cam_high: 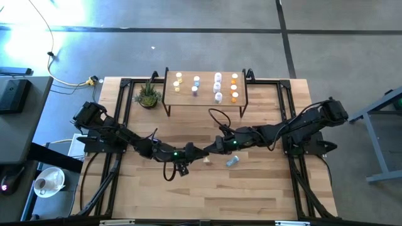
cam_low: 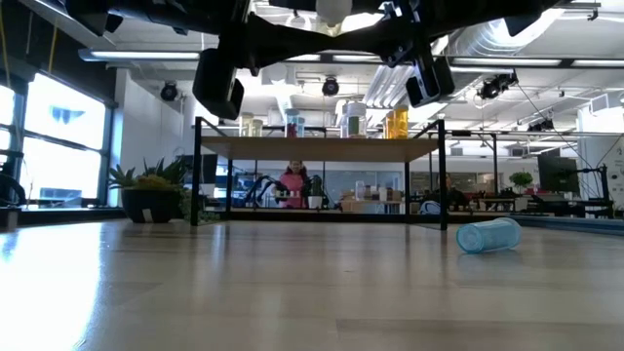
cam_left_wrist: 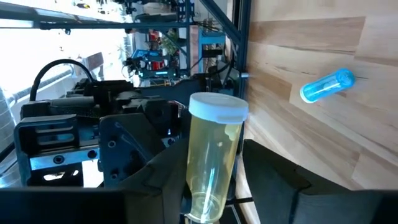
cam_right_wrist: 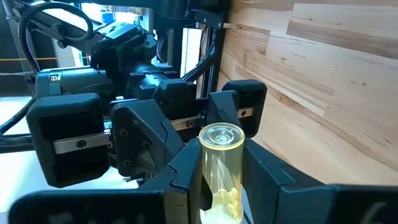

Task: Pick and place medicine bottles onto shelf by color
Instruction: Put the yellow pill bottle on the shelf

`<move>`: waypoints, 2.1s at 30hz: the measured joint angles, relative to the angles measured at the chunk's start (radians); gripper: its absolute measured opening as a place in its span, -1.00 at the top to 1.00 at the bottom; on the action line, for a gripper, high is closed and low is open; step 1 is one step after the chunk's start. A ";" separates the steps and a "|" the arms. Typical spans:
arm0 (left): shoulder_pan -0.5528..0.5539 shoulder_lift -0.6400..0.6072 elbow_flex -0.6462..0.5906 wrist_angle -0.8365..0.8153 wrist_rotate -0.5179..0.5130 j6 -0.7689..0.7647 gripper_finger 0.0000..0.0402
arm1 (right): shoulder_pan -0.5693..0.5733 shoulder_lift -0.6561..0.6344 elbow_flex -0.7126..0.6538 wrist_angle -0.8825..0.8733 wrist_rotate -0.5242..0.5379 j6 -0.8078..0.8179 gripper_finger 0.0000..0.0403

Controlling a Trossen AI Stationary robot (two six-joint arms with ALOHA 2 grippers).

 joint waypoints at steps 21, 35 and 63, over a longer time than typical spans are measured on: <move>-0.001 0.000 0.001 -0.011 -0.012 -0.041 0.57 | 0.001 0.000 0.000 -0.007 0.084 -0.175 0.36; -0.002 0.001 -0.002 -0.018 -0.113 -0.397 0.57 | -0.043 -0.006 0.001 0.045 0.166 -0.566 0.20; 0.067 -0.202 -0.316 0.020 -0.275 -1.279 0.57 | -0.089 -0.088 0.004 0.275 0.143 -1.528 0.20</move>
